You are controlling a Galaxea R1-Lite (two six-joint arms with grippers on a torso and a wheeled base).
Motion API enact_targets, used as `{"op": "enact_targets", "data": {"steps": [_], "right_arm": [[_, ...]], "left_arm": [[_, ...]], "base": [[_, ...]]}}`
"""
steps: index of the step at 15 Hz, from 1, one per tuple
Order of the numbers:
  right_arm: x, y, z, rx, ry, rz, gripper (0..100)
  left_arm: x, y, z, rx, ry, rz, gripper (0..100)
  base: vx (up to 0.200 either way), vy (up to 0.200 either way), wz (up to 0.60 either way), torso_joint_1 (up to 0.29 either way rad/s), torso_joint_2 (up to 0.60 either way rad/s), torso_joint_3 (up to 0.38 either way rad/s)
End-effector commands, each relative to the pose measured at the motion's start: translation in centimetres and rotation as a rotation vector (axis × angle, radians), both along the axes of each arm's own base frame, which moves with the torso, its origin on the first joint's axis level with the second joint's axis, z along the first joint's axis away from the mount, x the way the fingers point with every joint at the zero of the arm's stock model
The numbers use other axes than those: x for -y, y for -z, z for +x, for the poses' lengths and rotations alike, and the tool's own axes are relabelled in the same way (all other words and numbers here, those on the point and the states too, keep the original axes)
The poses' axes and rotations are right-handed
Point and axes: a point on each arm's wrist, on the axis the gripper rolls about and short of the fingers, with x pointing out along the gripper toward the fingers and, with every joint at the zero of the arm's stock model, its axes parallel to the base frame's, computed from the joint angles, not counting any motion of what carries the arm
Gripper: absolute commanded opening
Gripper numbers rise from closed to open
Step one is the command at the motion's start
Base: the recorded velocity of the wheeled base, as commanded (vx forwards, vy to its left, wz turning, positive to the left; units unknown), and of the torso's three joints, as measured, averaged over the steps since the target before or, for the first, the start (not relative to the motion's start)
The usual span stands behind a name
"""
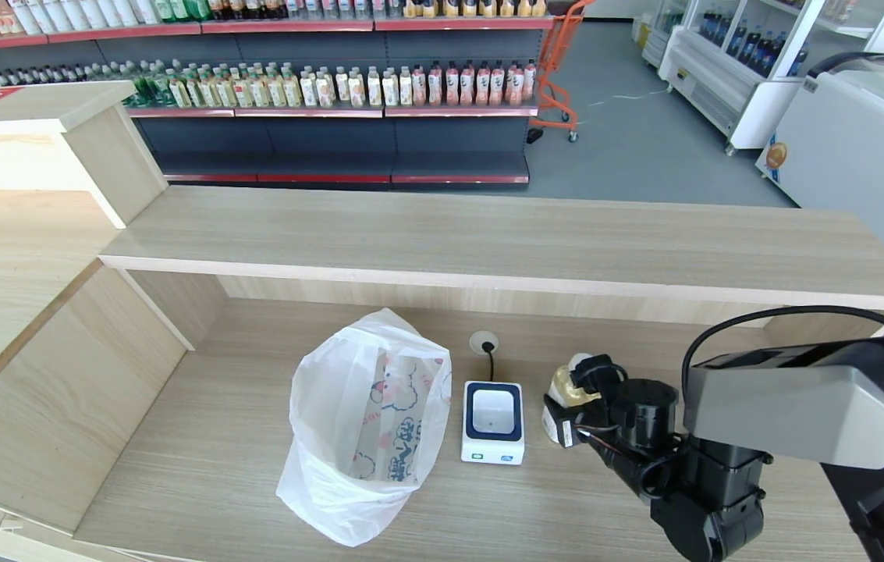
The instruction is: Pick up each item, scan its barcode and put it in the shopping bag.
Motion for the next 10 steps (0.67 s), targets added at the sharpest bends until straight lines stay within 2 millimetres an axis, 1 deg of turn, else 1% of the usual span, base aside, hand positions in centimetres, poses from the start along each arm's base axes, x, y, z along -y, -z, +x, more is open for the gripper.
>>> {"op": "enact_targets", "data": {"steps": [1, 2, 3, 4, 6, 7, 8, 9, 10], "right_arm": [[0.3, -2.5, -0.3, 0.038, -0.016, 0.075, 0], [0.7, -4.7, -1.4, 0.049, -0.053, 0.153, 0], [1.3, -7.1, -3.2, 0.005, -0.113, 0.216, 0], [2.6, -9.9, -5.3, -0.059, -0.18, 0.28, 0], [4.8, -15.0, -8.4, -0.154, -0.345, 0.373, 0], [5.5, -16.4, -9.2, -0.178, -0.413, 0.397, 0], [6.7, -18.1, -10.3, -0.196, -0.555, 0.433, 0], [7.2, -18.7, -10.9, -0.203, -0.635, 0.459, 0], [7.3, -19.3, -11.6, -0.209, -0.698, 0.487, 0]], "left_arm": [[0.0, 0.0, 0.0, -0.001, 0.0, 0.0, 100], [0.0, 0.0, 0.0, 0.001, 0.0, 0.0, 100], [0.0, 0.0, 0.0, -0.001, 0.0, 0.0, 100], [0.0, 0.0, 0.0, -0.001, 0.0, 0.0, 100], [0.0, 0.0, 0.0, 0.001, 0.0, 0.0, 100], [0.0, 0.0, 0.0, 0.001, 0.0, 0.0, 100], [0.0, 0.0, 0.0, -0.001, 0.0, 0.0, 100], [0.0, 0.0, 0.0, -0.001, 0.0, 0.0, 100], [0.0, 0.0, 0.0, 0.001, 0.0, 0.0, 100]], "base": [[0.0, 0.0, 0.0, 0.0, 0.0, 0.0], [0.0, 0.0, 0.0, 0.0, 0.0, 0.0], [0.0, 0.0, 0.0, 0.0, 0.0, 0.0], [0.0, 0.0, 0.0, 0.0, 0.0, 0.0], [0.0, 0.0, 0.0, 0.0, 0.0, 0.0], [0.0, 0.0, 0.0, 0.0, 0.0, 0.0], [0.0, 0.0, 0.0, 0.0, 0.0, 0.0], [0.0, 0.0, 0.0, 0.0, 0.0, 0.0], [0.0, 0.0, 0.0, 0.0, 0.0, 0.0]]}}
